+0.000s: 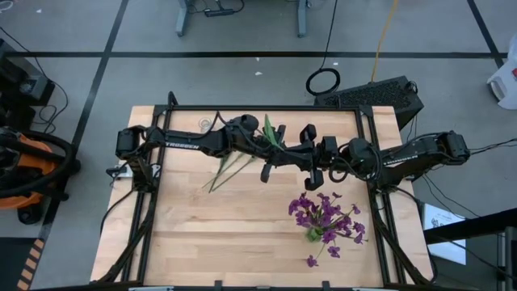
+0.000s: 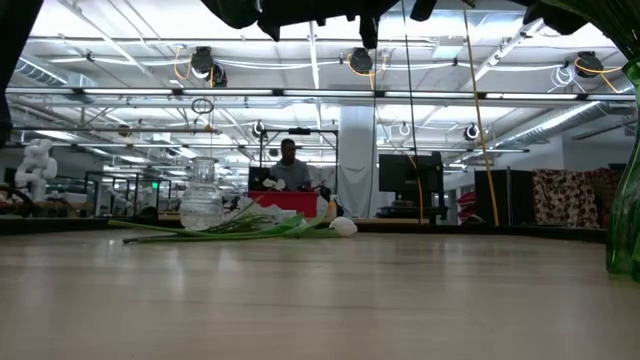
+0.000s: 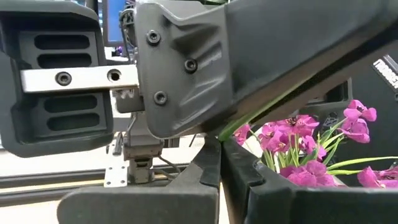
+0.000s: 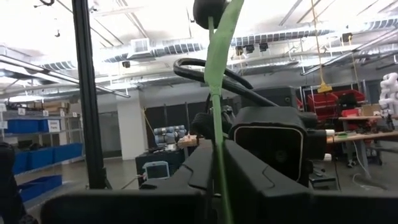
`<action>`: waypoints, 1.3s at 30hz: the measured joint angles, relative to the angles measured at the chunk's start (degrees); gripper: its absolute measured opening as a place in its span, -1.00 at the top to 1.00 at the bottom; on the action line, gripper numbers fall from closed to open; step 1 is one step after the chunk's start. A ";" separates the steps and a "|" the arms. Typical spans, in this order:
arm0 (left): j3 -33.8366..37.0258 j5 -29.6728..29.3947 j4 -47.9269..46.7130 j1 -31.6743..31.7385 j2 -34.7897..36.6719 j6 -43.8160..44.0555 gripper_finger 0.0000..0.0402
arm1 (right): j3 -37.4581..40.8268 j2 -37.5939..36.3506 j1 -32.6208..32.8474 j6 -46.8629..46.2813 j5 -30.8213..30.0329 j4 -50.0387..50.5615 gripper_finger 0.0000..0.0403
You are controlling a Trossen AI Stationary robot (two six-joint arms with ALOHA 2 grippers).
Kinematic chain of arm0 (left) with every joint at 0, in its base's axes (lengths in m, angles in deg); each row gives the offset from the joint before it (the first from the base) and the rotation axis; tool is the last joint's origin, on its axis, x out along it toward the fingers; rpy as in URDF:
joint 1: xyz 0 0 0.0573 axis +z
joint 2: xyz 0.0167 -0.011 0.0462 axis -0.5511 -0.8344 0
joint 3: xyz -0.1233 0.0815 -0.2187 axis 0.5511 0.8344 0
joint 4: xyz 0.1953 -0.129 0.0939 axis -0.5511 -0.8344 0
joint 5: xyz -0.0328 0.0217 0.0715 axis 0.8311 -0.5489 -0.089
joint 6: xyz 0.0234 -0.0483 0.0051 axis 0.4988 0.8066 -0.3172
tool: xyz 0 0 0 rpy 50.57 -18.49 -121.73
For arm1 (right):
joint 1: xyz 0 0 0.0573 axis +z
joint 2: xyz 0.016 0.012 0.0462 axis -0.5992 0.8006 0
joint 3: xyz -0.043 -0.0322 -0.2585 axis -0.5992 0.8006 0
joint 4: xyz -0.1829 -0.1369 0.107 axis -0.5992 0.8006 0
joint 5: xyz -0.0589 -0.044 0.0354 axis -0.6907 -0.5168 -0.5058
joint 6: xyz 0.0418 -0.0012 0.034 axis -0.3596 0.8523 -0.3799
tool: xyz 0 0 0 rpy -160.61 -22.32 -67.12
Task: Sort flowers into vase by color
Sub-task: Put the black tulip into the green vase
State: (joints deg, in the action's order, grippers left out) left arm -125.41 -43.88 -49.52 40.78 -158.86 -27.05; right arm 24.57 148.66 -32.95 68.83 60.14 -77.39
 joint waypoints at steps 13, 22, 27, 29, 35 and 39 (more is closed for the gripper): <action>0.04 0.86 -6.40 0.20 0.00 0.19 0.99 | 0.00 -9.12 0.15 -4.52 -1.86 19.64 0.04; 0.11 -3.40 -24.54 0.15 6.12 -2.77 0.99 | 0.02 -20.16 0.13 -5.03 -3.94 42.37 -0.12; 0.09 -11.89 -36.77 0.17 12.68 -3.45 0.99 | 0.02 -22.52 0.13 -5.02 -4.86 44.77 -0.12; 0.09 -13.90 -40.00 0.16 14.73 -3.43 0.99 | 0.02 -21.85 0.10 -4.89 -5.61 43.06 -0.12; 0.04 -16.15 -49.49 -0.39 18.48 -2.86 0.99 | -0.08 -14.23 -0.07 -2.82 -5.63 30.33 -0.12; 0.07 -18.10 -55.73 -1.64 18.56 -2.81 0.99 | -4.21 -7.64 -1.21 -1.38 -4.50 28.95 -0.12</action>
State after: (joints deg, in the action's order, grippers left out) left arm -125.34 -61.98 -105.24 39.14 -140.31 -29.86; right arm 20.36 141.02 -34.16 67.45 55.64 -48.44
